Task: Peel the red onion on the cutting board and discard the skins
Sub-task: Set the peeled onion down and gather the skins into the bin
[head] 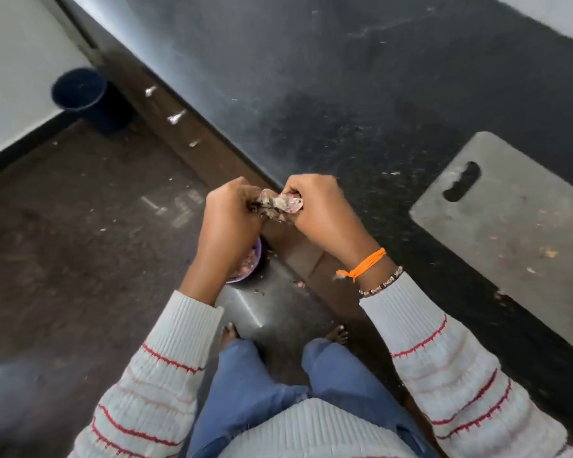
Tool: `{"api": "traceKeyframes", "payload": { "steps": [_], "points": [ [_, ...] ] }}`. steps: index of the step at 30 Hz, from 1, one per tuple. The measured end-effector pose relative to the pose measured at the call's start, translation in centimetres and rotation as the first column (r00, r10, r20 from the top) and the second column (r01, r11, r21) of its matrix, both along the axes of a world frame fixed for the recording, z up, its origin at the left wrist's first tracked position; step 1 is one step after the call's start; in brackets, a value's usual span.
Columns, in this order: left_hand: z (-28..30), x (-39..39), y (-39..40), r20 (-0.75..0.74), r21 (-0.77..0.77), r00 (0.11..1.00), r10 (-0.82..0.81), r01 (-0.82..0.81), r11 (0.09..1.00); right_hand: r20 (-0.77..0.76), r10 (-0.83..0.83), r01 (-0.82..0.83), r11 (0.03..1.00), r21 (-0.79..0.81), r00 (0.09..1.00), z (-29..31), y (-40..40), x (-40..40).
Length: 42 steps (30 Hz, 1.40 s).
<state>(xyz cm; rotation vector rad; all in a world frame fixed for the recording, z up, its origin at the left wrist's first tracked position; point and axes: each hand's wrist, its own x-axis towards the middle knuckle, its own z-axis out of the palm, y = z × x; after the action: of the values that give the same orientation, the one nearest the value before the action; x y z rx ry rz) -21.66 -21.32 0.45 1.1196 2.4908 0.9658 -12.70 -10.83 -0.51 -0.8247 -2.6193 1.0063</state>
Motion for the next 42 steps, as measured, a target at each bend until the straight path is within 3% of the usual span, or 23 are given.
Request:
{"api": "traceKeyframes", "payload": {
  "steps": [11, 17, 24, 30, 33, 37, 42],
  "points": [
    [-11.5, -14.1, -7.4, 0.148, -0.189, 0.959, 0.241, -0.211, 0.959, 0.109, 0.124, -0.105, 0.980, -0.166, 0.986, -11.8, -7.5, -16.3],
    [-24.1, -20.0, -8.0, 0.285, -0.288, 0.916, 0.284, -0.201, 0.936, 0.181, 0.129, -0.084, 0.968, -0.238, 0.975, -25.4, -8.7, -22.3],
    [-43.4, -22.3, -7.3, 0.404, -0.327, 0.839, 0.365, -0.241, 0.914, 0.258, 0.096, -0.035, 0.973, -0.230, 0.961, -44.2, -8.6, -25.6],
    [-54.1, -22.6, -6.5, 0.541, -0.408, 0.775, 0.327, -0.099, 0.908, 0.428, 0.113, 0.021, 0.955, -0.295, 0.897, -56.2, -7.6, -25.6],
    [-56.0, -22.6, -6.8, 0.576, -0.425, 0.736, 0.355, -0.102, 0.899, 0.476, 0.174, 0.008, 0.934, -0.357, 0.862, -57.8, -7.2, -25.2],
    [-55.7, -22.2, -7.8, 0.564, -0.463, 0.712, 0.418, -0.146, 0.874, 0.477, 0.130, 0.063, 0.927, -0.369, 0.869, -56.3, -7.0, -24.4],
    [-49.4, -20.8, -8.8, 0.558, -0.386, 0.655, 0.510, -0.339, 0.858, 0.397, -0.052, 0.201, 0.918, -0.342, 0.916, -48.9, -7.6, -22.9]
  ]
}}
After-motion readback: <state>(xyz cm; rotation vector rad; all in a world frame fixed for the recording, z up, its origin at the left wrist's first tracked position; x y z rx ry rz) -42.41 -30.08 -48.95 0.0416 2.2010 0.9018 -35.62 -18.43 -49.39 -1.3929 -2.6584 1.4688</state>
